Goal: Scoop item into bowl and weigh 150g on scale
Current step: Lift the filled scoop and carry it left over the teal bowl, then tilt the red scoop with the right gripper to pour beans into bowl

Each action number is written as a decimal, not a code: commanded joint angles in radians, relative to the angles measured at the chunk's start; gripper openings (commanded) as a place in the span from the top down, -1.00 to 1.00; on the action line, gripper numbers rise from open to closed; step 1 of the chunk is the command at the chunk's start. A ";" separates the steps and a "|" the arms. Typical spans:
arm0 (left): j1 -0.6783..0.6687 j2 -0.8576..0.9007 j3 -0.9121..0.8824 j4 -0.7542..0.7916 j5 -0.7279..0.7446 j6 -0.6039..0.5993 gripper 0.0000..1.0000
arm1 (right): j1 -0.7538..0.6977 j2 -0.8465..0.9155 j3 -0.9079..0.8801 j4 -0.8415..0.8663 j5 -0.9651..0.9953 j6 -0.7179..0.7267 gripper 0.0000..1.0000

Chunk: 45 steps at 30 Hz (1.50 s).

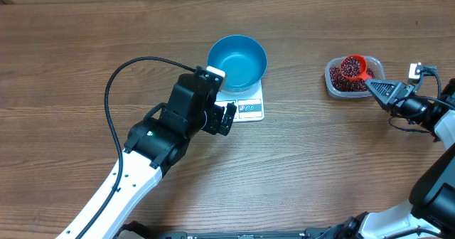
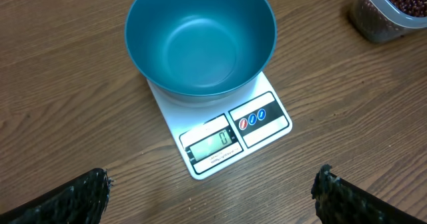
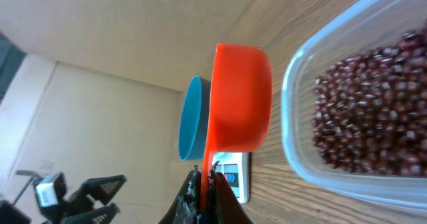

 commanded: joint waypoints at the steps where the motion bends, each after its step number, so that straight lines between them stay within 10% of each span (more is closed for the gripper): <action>1: 0.000 0.004 -0.001 0.003 0.012 0.012 -0.99 | 0.027 0.005 0.011 0.003 -0.077 0.011 0.92; 29: 0.000 0.004 -0.001 0.003 0.012 0.012 -0.99 | 0.498 0.005 0.011 0.455 0.111 0.424 0.92; 45: 0.000 0.004 -0.001 0.003 0.012 0.012 -0.99 | 0.708 0.005 0.011 0.658 0.370 0.234 0.92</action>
